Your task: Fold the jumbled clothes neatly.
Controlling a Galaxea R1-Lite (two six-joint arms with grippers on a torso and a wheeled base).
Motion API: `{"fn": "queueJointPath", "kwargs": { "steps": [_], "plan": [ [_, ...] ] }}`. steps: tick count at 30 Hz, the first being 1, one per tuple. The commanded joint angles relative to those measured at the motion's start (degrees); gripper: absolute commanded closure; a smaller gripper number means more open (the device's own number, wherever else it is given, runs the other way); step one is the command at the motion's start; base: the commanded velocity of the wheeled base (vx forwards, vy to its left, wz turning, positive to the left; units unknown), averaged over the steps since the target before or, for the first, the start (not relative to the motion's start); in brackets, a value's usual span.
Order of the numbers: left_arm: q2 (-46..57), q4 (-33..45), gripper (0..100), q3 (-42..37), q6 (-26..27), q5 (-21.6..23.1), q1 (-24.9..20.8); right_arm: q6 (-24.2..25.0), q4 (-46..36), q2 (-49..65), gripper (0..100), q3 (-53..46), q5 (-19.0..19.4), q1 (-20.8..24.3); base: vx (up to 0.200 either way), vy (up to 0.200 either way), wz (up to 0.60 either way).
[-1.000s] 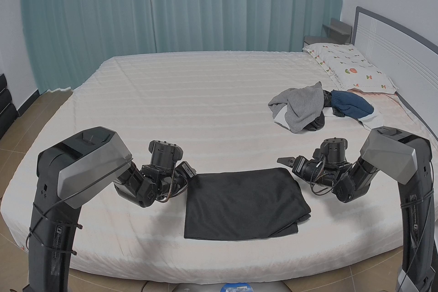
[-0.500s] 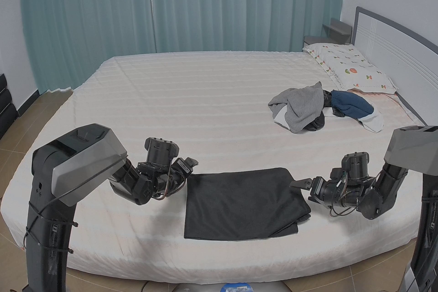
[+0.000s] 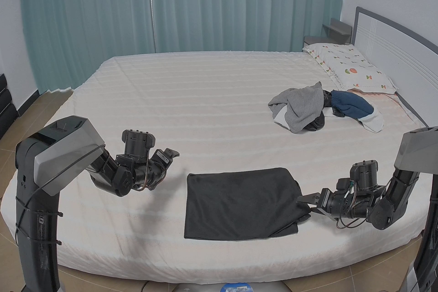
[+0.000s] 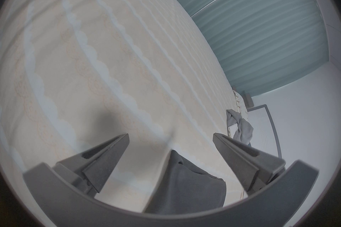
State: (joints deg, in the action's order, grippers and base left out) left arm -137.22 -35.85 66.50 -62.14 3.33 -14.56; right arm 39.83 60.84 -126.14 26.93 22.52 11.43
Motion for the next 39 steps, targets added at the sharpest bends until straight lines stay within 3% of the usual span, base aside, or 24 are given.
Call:
{"fn": "queueJointPath", "kwargs": {
  "steps": [1, 14, 24, 25, 30, 39],
  "plan": [
    [0.0, 0.0, 0, 0.1, 0.0, 0.0, 0.0, -0.1, -0.5, -0.4, 100, -0.9, -0.2, 0.2, 0.0, 0.0, 0.0],
    [0.0, 0.0, 0, 0.2, 0.0, 0.0, 0.0, -0.5, -0.5, 5.6, 100, -6.9, -0.5, -0.8, 0.0, 0.0, 0.0],
    [0.0, 0.0, 0, 0.2, 0.1, 0.0, 0.0, -4.2, -0.5, 3.5, 100, -7.9, -0.5, -1.3, 0.0, 0.0, 0.0],
    [0.0, 0.1, 0, 0.2, 0.2, 0.0, 0.0, -4.8, -0.5, 2.9, 0, -7.6, -0.5, -1.4, 0.0, 0.0, 0.0],
    [0.0, 0.0, 0, 0.2, 0.2, 0.0, 0.0, -10.3, -0.6, 1.2, 0, -7.2, -0.5, -3.1, 0.0, 0.0, 0.0],
    [0.0, 0.0, 0, 0.2, 0.4, -0.1, -0.1, -10.1, -2.6, 3.4, 0, 0.8, -0.5, -3.4, 0.0, 0.0, 0.0]
  ]
}}
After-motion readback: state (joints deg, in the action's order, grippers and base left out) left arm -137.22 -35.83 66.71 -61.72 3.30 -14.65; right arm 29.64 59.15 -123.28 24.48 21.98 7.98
